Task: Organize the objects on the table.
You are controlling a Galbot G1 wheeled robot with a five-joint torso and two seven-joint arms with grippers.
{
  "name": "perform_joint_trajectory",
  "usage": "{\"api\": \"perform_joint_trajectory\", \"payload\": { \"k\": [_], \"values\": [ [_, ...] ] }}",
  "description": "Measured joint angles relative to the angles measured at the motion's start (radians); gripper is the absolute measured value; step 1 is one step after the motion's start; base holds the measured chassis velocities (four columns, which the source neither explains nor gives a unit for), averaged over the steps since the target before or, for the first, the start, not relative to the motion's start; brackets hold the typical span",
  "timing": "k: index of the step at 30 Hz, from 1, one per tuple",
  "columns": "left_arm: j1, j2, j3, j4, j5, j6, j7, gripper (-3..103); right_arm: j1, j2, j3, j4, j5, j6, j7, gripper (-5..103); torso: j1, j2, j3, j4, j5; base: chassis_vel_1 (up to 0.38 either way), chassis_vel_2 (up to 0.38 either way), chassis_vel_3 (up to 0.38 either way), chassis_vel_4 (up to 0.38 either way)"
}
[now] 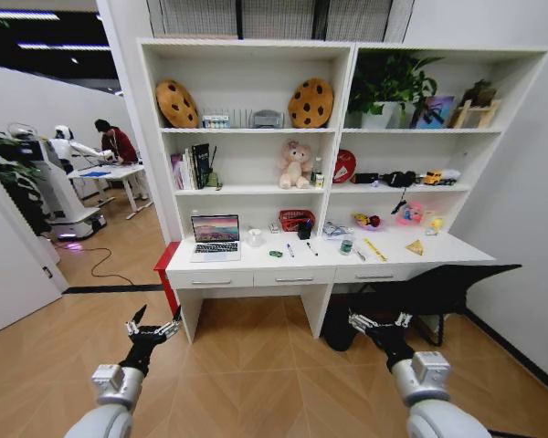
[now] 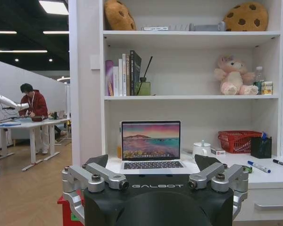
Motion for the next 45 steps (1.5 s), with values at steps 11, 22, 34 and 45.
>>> {"api": "perform_joint_trajectory", "payload": {
  "k": [11, 22, 34, 45],
  "values": [
    [0.006, -0.002, -0.002, -0.006, 0.008, 0.001, 0.0, 100, 0.008, 0.001, -0.001, -0.01, 0.002, 0.008, -0.006, 100, 0.0, 0.0, 0.0, 0.0, 0.0, -0.012, 0.013, 0.007, -0.014],
    [0.013, -0.008, 0.004, -0.012, 0.016, 0.022, 0.025, 100, 0.0, 0.005, 0.003, -0.012, -0.007, 0.019, -0.004, 100, 0.0, 0.0, 0.0, -0.0001, 0.0, -0.024, 0.031, 0.025, -0.037],
    [0.014, -0.008, -0.001, -0.005, 0.023, 0.016, 0.046, 100, 0.001, 0.007, -0.004, -0.009, -0.013, 0.02, -0.004, 100, 0.0, 0.0, 0.0, -0.0001, 0.0, 0.003, 0.004, 0.004, 0.003],
    [0.006, -0.009, 0.002, 0.011, 0.055, -0.038, 0.044, 100, 0.0, 0.007, -0.004, -0.009, -0.012, 0.022, -0.005, 100, 0.0, 0.0, 0.0, 0.0002, 0.0, 0.014, 0.013, 0.014, 0.009]
  ]
}}
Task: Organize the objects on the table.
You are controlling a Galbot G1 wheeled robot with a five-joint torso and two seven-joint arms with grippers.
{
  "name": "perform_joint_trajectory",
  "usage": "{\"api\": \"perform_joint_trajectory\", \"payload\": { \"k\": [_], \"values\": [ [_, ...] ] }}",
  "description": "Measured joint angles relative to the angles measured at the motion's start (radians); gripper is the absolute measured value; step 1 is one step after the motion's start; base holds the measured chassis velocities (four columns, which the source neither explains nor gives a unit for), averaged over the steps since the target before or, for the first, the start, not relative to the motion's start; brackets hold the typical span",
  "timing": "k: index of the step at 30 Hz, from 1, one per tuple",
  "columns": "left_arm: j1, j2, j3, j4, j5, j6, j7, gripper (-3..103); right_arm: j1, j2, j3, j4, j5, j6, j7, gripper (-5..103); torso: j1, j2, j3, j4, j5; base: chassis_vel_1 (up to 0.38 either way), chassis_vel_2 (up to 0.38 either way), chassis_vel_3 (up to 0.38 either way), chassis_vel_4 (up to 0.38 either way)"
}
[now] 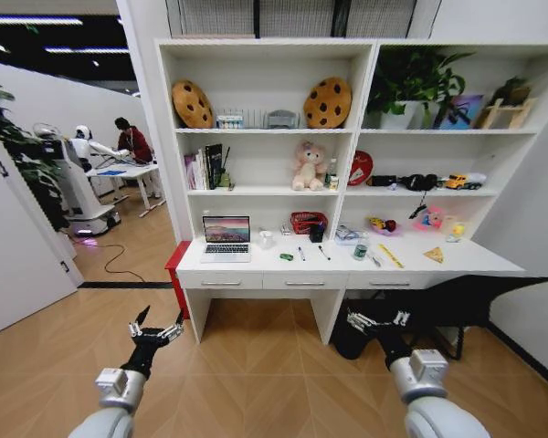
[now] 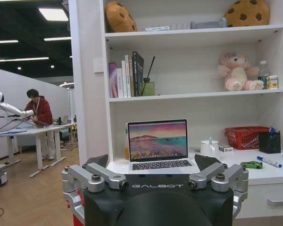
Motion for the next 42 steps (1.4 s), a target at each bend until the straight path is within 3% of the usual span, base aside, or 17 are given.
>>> {"api": "perform_joint_trajectory", "payload": {
  "k": [16, 42],
  "values": [
    [0.006, -0.002, 0.002, -0.001, -0.001, 0.0, 0.023, 100, 0.004, 0.003, 0.005, -0.002, 0.01, -0.003, -0.012, 100, 0.0, 0.0, 0.0, -0.0002, 0.0, -0.06, 0.059, 0.053, -0.051],
    [0.014, -0.01, 0.001, 0.001, -0.001, -0.007, 0.025, 100, -0.002, 0.005, 0.003, 0.0, -0.003, 0.004, -0.01, 100, 0.001, 0.0, 0.0, 0.0003, -0.0002, -0.249, 0.25, 0.252, -0.257]
  ]
}}
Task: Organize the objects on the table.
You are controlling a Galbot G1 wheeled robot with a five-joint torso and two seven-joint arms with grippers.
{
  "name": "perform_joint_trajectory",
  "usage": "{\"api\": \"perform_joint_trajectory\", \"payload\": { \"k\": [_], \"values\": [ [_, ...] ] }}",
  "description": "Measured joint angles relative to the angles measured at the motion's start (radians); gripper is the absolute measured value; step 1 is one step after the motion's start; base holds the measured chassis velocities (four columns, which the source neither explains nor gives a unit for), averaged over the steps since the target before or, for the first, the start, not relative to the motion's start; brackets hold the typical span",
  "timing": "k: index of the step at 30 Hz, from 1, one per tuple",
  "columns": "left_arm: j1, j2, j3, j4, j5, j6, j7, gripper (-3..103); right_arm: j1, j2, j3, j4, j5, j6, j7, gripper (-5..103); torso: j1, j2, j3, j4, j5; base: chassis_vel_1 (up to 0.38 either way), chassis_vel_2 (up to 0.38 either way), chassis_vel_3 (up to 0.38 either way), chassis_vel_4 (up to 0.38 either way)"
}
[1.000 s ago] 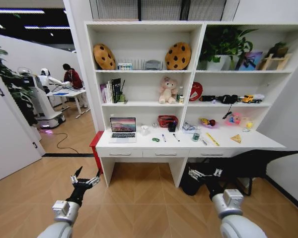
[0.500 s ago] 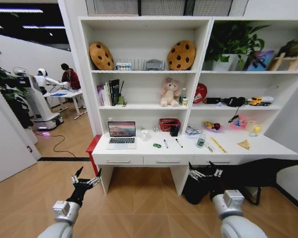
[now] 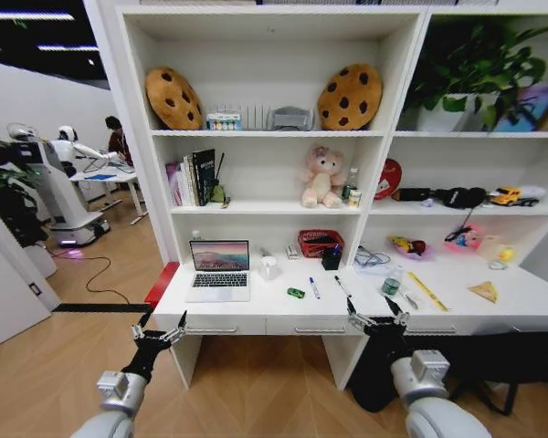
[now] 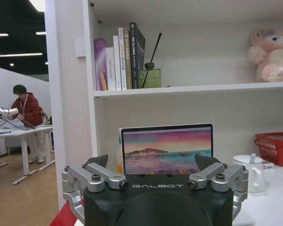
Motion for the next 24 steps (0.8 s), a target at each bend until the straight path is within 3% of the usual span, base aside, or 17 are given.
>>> {"api": "perform_joint_trajectory", "payload": {
  "k": [6, 24],
  "values": [
    [-0.004, -0.004, 0.004, 0.004, 0.0, -0.002, -0.007, 100, 0.004, -0.003, 0.0, -0.008, -0.004, 0.0, 0.002, 100, 0.001, 0.0, 0.0, -0.0003, 0.0005, -0.152, 0.153, 0.108, -0.091],
    [0.017, -0.001, -0.005, -0.003, -0.003, -0.026, 0.007, 100, -0.015, 0.009, 0.003, 0.004, -0.009, 0.018, -0.022, 100, 0.0, 0.0, 0.0, -0.0004, 0.0002, -0.007, 0.014, 0.016, -0.015]
  ]
}}
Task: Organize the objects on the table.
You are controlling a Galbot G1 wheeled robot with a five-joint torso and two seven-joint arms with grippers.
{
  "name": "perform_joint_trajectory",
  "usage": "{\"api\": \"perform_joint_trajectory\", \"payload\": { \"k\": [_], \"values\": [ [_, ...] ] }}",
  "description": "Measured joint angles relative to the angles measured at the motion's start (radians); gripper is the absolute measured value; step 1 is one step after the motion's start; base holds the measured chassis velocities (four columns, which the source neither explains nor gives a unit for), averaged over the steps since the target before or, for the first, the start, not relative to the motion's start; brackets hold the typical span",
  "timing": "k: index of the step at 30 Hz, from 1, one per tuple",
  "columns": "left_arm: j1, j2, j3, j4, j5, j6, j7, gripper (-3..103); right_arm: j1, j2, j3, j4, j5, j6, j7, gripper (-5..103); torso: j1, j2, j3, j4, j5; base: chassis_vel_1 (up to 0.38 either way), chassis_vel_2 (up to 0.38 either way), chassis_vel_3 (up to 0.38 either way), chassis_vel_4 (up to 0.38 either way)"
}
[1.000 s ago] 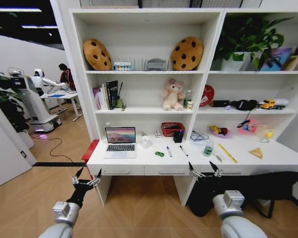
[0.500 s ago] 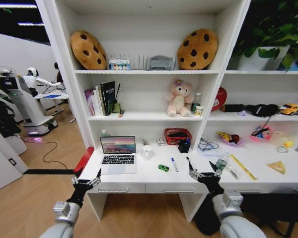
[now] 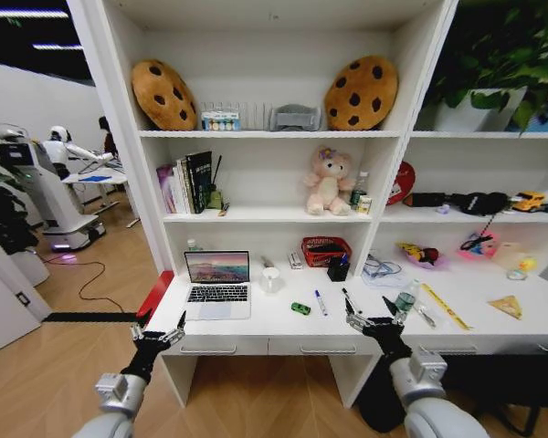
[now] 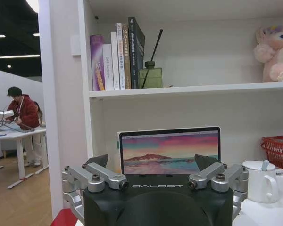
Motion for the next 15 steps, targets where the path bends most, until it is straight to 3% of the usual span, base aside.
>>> {"api": "perform_joint_trajectory", "payload": {
  "k": [15],
  "values": [
    [0.01, -0.013, -0.005, 0.004, 0.0, -0.02, 0.008, 100, -0.007, 0.001, 0.0, 0.01, -0.005, 0.001, -0.002, 100, 0.0, 0.0, 0.0, 0.0001, 0.0, -0.041, 0.051, 0.042, -0.052]
  ]
}}
